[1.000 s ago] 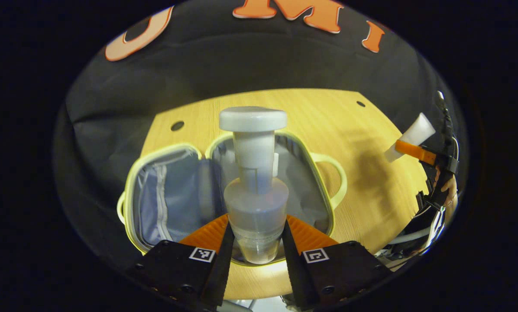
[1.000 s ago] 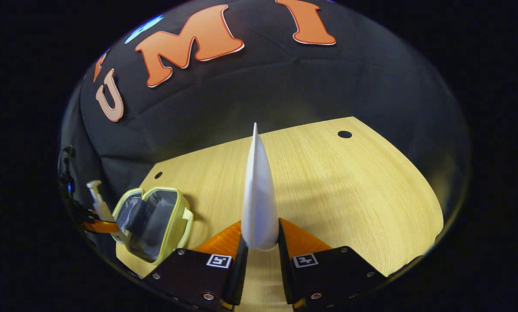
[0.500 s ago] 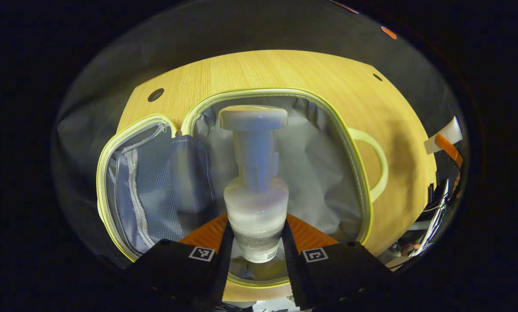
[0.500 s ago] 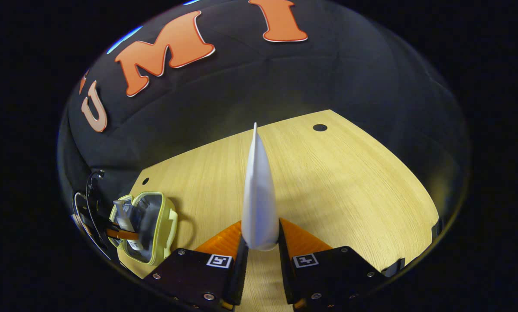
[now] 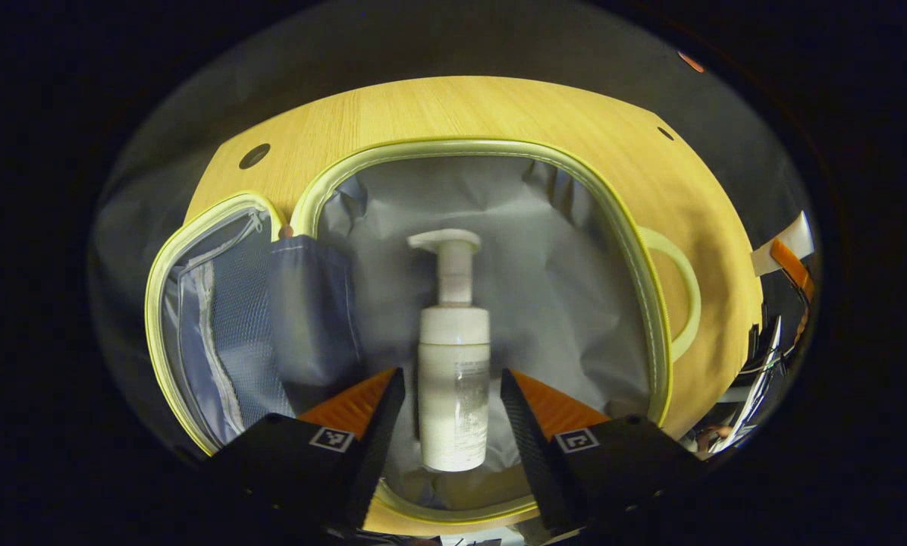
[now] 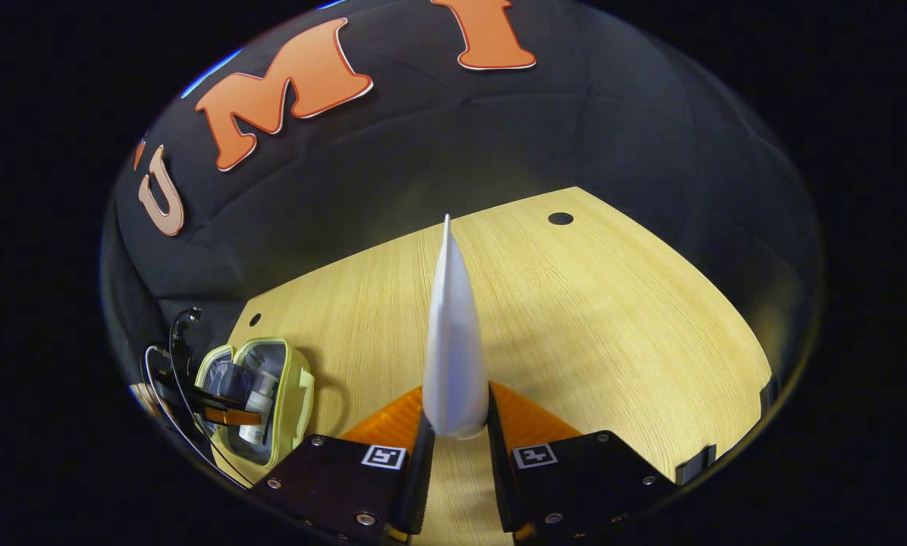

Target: First open the suitcase, pack the skin care products into it, and then close the suitcase.

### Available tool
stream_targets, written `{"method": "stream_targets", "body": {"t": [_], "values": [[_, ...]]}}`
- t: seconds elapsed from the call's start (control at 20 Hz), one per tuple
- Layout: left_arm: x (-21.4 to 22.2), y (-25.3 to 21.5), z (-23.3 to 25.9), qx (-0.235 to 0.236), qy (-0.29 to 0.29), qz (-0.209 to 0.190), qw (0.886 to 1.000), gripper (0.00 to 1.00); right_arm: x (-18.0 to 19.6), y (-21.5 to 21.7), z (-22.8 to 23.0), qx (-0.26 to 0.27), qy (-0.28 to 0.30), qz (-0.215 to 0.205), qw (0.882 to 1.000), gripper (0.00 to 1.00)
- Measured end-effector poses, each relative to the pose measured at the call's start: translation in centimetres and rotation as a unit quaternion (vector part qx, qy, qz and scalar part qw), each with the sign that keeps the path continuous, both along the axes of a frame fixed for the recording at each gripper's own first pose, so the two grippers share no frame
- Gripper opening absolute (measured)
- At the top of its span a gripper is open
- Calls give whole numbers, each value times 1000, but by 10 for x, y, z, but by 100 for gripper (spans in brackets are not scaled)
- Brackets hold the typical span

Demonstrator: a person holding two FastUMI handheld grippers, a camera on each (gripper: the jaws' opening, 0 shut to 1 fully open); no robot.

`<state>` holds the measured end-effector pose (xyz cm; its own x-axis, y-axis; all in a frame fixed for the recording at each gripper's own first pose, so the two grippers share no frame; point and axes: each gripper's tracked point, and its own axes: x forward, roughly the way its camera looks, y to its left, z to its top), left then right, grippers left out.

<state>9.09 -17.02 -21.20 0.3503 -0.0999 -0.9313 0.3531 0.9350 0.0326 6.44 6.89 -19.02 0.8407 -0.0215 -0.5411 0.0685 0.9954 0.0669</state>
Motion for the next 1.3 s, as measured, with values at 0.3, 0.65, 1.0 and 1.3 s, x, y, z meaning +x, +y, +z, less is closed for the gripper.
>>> {"method": "stream_targets", "body": {"t": [0.3, 0.65, 1.0, 1.3], "values": [[12, 9, 38, 15, -82, -6, 996, 97, 1, 35, 16, -2, 1, 26, 1000, 37], [4, 27, 129, -45, -195, 22, 979, 98, 2, 129, 52, -32, -1, 111, 993, 37], [-4, 135, 235, -25, -356, 78, 931, 97, -8, 251, 44, -39, 78, 186, 979, 37], [-33, 208, 262, -6, -394, 104, 913, 96, -37, 332, -43, -15, 238, 229, 944, 37]]}}
